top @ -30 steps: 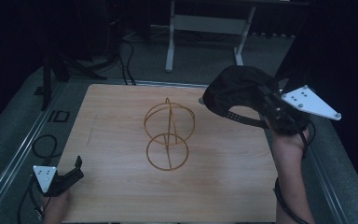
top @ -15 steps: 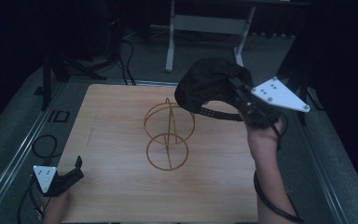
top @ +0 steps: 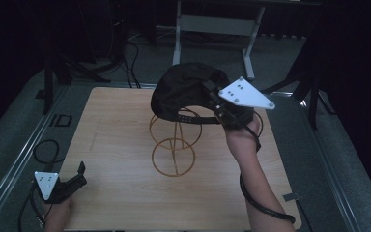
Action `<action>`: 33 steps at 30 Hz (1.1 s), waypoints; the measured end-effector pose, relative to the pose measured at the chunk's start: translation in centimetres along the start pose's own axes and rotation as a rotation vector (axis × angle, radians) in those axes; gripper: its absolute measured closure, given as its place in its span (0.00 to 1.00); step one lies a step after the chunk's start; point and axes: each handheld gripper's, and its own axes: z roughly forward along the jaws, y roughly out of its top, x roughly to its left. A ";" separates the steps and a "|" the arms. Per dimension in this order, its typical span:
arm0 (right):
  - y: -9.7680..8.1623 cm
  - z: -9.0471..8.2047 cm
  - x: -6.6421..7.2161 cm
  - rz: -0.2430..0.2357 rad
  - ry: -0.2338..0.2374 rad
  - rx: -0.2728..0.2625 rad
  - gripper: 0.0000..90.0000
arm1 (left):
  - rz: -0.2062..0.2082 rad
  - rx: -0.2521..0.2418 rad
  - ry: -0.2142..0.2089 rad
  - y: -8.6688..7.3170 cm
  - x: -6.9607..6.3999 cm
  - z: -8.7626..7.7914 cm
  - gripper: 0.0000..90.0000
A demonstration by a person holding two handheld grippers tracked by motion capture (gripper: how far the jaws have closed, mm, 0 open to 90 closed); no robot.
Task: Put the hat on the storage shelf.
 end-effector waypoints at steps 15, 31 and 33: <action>-1.3 3.0 3.6 -0.033 0.083 0.038 0.99 | 0.001 -0.002 -0.003 0.0 0.0 0.0 0.02; -5.9 4.9 4.3 0.002 0.111 0.156 0.99 | 0.001 -0.003 -0.003 0.0 0.0 0.0 0.02; -6.4 5.0 4.4 0.009 0.116 0.167 0.99 | 0.001 -0.005 -0.004 0.0 0.0 0.0 0.02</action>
